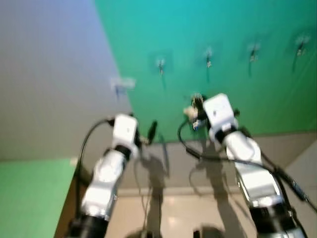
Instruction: Hang keys on a hook
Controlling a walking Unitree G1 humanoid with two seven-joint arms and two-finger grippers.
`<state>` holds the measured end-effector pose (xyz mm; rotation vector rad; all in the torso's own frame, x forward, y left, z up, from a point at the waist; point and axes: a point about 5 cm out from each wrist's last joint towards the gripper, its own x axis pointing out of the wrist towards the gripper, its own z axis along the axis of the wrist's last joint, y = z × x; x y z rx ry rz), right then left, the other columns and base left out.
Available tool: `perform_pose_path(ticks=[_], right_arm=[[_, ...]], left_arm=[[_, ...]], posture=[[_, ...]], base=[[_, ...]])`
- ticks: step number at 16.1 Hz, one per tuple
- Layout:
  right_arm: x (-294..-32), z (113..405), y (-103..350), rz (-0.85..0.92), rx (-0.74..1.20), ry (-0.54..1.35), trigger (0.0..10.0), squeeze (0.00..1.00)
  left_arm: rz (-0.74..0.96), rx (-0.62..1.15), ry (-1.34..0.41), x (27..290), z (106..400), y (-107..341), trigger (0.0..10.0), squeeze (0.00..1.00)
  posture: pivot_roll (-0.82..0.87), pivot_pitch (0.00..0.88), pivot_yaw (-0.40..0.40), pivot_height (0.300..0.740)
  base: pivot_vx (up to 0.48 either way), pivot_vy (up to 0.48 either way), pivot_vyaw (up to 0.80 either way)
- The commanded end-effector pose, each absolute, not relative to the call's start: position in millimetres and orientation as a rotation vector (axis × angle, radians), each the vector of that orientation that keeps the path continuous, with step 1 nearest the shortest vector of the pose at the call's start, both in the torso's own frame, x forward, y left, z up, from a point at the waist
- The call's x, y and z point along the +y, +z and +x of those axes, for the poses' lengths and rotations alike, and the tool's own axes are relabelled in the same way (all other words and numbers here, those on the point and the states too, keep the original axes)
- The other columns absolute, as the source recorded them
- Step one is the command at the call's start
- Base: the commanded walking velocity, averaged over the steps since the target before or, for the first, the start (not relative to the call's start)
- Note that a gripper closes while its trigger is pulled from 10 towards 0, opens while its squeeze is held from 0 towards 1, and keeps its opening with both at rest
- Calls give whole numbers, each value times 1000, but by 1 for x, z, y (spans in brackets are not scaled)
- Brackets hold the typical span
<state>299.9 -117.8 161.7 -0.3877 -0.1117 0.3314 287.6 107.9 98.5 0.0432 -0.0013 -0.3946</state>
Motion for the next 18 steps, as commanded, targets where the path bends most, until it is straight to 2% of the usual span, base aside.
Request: perform_pose_path(ticks=[1, 5, 9, 12, 18], right_arm=[[-112, 302, 171, -384, -130, 346, 0, 0], [-114, 316, 191, -331, -176, 289, 0, 0], [-108, 317, 199, -311, -172, 374, 0, 0], [-101, 314, 209, -377, -219, 443, 0, 0], [-96, 315, 218, -330, -236, 461, 0, 0]], left_arm=[[44, -10, -397, 110, 288, 101, 10000, 0], [47, -15, -400, 109, 288, 102, 10000, 0], [59, -14, -405, 110, 287, 102, 10000, 0], [57, -13, -412, 109, 287, 102, 10000, 0], [54, -15, -420, 106, 286, 102, 10000, 0]], posture=[[-268, 50, 134, 720], [-266, 50, 134, 720], [-254, 58, 132, 720], [-260, 61, 133, 720], [-257, 60, 129, 720]], base=[[0, 0, 0], [0, 0, 0], [0, 0, 0], [0, 0, 0], [0, 0, 0]])
